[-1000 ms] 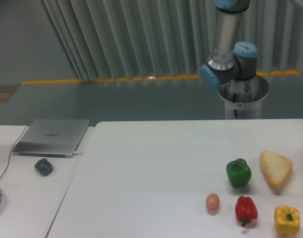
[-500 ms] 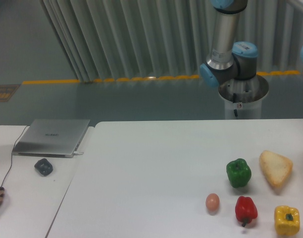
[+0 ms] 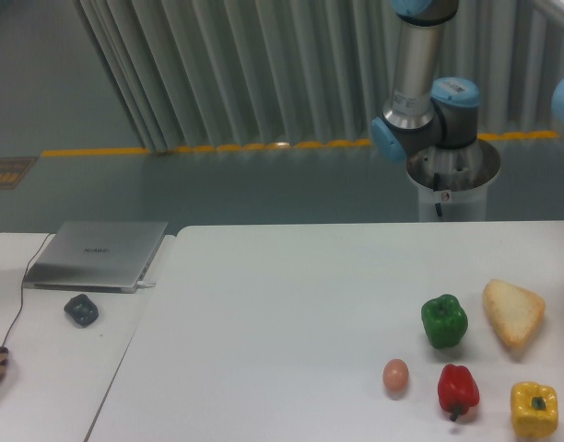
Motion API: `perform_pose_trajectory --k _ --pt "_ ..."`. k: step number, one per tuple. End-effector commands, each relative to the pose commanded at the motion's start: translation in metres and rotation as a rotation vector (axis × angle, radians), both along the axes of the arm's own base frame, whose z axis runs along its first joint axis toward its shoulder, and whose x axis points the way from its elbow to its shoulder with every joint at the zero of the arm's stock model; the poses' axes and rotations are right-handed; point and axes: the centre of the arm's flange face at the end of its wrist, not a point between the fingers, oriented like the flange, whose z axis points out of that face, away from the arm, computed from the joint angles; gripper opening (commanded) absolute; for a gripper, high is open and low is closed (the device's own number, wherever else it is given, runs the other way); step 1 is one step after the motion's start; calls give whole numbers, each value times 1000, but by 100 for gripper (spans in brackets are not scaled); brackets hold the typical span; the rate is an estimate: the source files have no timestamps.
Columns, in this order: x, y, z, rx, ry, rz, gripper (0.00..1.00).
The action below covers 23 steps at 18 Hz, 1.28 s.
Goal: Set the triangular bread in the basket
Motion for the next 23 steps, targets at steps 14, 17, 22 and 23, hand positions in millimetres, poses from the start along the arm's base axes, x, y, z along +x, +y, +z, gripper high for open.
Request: perform_pose_trajectory --k 14,17,22,23 --pt "6 7 0 35 -39 88 100" --pt "8 8 -5 28 -66 135 100" --pt "24 4 -35 -19 -145 187 100" --pt "26 3 -37 -27 -165 214 100"
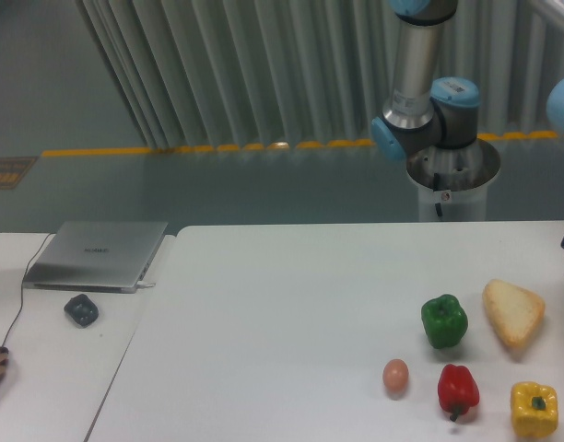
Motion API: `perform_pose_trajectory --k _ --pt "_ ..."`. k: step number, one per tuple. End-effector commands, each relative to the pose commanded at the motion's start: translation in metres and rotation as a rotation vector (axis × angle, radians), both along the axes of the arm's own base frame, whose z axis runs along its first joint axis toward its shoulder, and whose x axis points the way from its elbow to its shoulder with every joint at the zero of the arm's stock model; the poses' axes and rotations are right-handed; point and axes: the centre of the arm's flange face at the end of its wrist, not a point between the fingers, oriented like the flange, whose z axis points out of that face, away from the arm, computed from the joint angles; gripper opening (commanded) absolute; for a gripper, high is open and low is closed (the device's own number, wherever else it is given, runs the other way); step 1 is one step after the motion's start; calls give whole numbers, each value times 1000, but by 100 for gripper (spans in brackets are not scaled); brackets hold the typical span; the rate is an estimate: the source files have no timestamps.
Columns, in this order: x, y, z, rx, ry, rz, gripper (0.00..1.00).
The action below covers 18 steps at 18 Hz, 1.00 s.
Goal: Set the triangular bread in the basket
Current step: 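Move the open gripper over the triangular bread slice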
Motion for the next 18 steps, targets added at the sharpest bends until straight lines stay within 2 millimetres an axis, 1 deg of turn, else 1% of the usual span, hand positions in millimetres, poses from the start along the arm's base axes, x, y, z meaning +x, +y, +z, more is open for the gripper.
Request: perform_pose_trajectory --k 2,4,5,6,8,11,14,17,18 --pt "2 0 -1 -7 -15 30 100" --pt "11 12 -2 -17 -14 9 100" --pt "11 13 -1 -28 -7 6 100" --pt "15 20 1 -32 -3 6 100" --pt "22 29 1 -34 -6 37 100" --pt "26 35 2 -36 -10 56 100" --pt "28 36 3 -37 -14 68 100" --pt "28 37 4 -31 -29 144 100" --pt "29 38 4 -31 -29 145 100"
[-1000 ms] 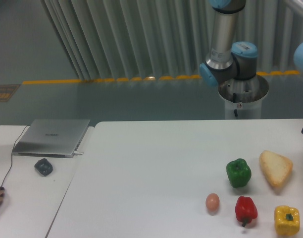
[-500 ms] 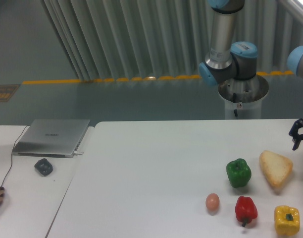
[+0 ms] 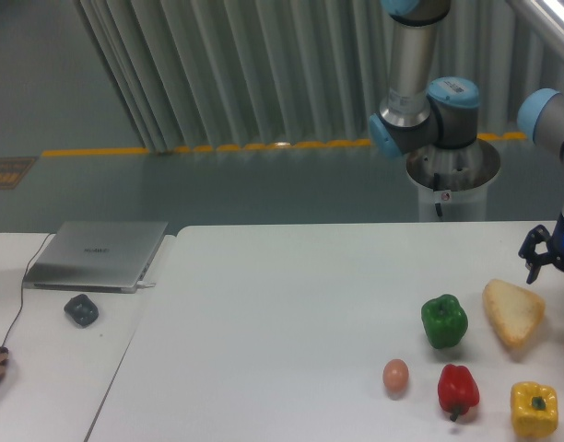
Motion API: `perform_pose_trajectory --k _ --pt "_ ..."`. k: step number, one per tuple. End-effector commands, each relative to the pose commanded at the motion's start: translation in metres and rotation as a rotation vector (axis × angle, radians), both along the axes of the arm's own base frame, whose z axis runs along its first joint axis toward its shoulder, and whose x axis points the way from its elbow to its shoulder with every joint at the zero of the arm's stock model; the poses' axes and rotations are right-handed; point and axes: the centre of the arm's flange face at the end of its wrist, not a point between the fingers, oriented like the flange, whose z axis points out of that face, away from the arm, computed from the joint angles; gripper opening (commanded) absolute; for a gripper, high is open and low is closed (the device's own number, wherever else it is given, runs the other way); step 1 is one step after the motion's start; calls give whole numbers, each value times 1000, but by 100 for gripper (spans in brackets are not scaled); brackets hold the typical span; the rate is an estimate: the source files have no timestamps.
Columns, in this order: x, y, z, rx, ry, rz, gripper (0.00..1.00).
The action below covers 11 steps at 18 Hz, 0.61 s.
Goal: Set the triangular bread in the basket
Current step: 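Move the open gripper over the triangular bread slice, then lower the gripper onto the bread slice and close on it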
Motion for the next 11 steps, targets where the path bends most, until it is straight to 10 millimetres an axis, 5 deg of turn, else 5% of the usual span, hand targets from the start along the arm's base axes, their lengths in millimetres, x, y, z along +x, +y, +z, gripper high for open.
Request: perform_pose_trajectory --k 11 --pt "19 16 -7 -35 -38 155 100"
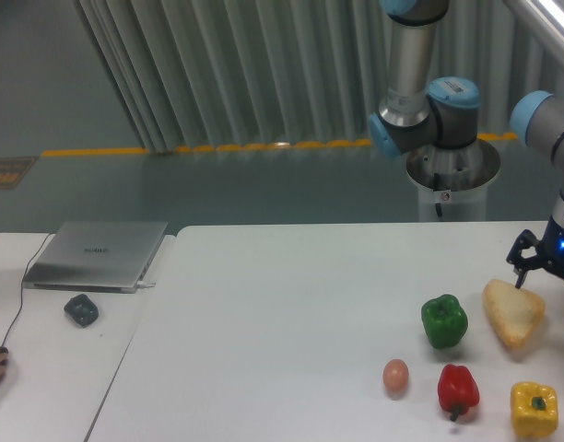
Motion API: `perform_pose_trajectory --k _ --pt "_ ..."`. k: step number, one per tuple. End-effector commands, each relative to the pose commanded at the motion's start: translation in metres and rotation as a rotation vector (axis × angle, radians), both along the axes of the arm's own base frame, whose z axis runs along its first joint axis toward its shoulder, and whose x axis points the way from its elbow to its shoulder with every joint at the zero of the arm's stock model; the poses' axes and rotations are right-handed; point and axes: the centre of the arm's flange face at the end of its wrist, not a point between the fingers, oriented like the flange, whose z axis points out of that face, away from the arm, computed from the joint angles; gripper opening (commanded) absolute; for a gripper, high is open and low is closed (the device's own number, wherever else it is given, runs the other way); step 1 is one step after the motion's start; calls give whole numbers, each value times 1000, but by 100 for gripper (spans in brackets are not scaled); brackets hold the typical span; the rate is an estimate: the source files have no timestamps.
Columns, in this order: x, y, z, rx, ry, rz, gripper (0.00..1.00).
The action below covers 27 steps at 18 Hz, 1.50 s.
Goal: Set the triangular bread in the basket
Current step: 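Lower the gripper onto the bread slice and close on it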
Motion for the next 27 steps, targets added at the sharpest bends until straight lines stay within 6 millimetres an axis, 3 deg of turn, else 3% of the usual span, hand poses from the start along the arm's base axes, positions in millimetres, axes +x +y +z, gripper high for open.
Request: perform_pose_trajectory --k 5,13,27 --pt "-1 3 -13 -13 -23 30 100" --pt "20 40 -33 -100 6 -56 100" --pt "22 48 -60 -190 21 -93 100"
